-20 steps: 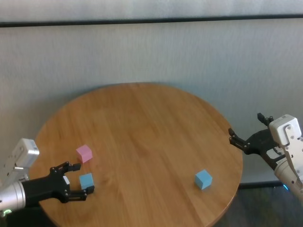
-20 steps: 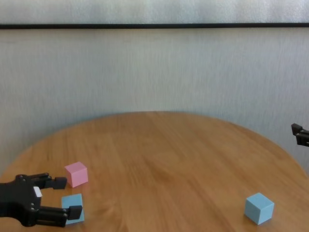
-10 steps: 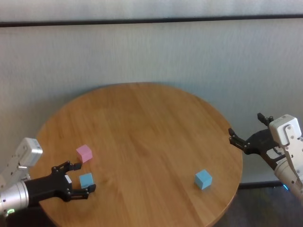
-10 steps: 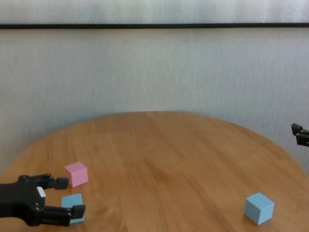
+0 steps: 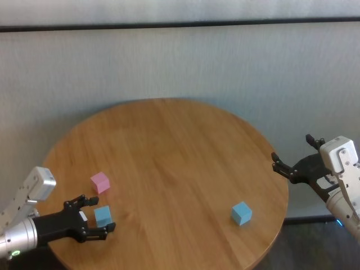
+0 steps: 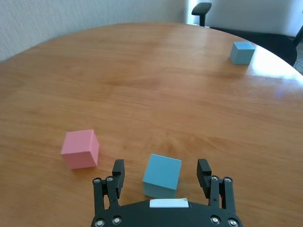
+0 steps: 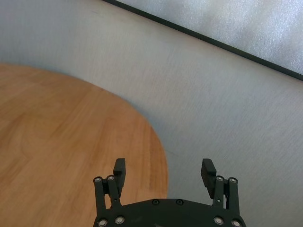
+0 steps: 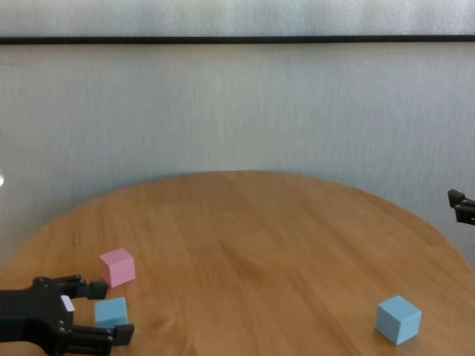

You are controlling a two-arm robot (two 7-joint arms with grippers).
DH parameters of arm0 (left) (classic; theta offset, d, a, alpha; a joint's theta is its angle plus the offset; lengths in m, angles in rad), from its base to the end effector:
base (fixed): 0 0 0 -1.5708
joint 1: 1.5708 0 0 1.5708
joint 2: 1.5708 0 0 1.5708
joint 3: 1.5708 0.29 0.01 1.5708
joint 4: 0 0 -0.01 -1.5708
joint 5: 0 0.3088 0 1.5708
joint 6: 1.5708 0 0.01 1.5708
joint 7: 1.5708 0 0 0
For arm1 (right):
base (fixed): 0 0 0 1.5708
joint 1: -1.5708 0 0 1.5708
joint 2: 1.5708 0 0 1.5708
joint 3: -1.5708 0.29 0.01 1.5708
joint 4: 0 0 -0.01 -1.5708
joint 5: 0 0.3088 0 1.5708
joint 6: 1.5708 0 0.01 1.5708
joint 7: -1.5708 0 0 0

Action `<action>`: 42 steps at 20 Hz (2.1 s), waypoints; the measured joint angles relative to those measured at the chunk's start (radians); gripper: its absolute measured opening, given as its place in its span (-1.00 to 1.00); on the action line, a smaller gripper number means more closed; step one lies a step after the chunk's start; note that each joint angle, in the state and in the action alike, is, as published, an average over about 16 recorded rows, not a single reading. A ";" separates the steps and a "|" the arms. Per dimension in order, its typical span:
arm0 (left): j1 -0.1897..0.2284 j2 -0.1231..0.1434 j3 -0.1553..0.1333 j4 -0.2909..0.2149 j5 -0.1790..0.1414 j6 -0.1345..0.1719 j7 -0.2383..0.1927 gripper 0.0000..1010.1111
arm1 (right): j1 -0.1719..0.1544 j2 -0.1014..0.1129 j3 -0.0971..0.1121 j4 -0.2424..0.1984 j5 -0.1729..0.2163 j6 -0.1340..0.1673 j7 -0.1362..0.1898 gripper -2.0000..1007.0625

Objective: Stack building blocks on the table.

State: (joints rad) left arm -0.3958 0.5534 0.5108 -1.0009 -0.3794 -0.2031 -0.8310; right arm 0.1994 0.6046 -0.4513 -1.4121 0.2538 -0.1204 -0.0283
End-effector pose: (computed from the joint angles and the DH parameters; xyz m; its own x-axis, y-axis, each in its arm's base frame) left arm 0.4015 0.1330 -0.3403 0.8420 0.5317 0.0912 -0.5296 0.7824 0.3276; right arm 0.3581 -0.0826 -0.3023 0.2923 -0.8803 0.3737 0.9553 0.2873 -0.0703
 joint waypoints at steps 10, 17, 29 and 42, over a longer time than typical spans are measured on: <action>-0.009 -0.015 0.008 0.017 0.038 0.004 0.029 0.99 | 0.000 0.000 0.000 0.000 0.000 0.000 0.000 1.00; -0.011 -0.019 0.007 0.020 0.046 0.007 0.037 0.96 | 0.000 0.000 0.000 0.000 0.000 0.000 0.000 1.00; -0.010 -0.017 0.007 0.018 0.044 0.005 0.035 0.47 | 0.000 0.000 0.000 0.000 0.000 0.000 0.000 1.00; -0.007 -0.018 0.005 -0.013 0.023 0.019 0.011 -0.19 | 0.000 0.000 0.000 0.000 0.000 0.000 0.000 0.99</action>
State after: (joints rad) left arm -0.4024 0.5358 0.5158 -1.0138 -0.3561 -0.1846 -0.8199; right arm 0.1994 0.6046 -0.4513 -1.4121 0.2538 -0.1204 -0.0283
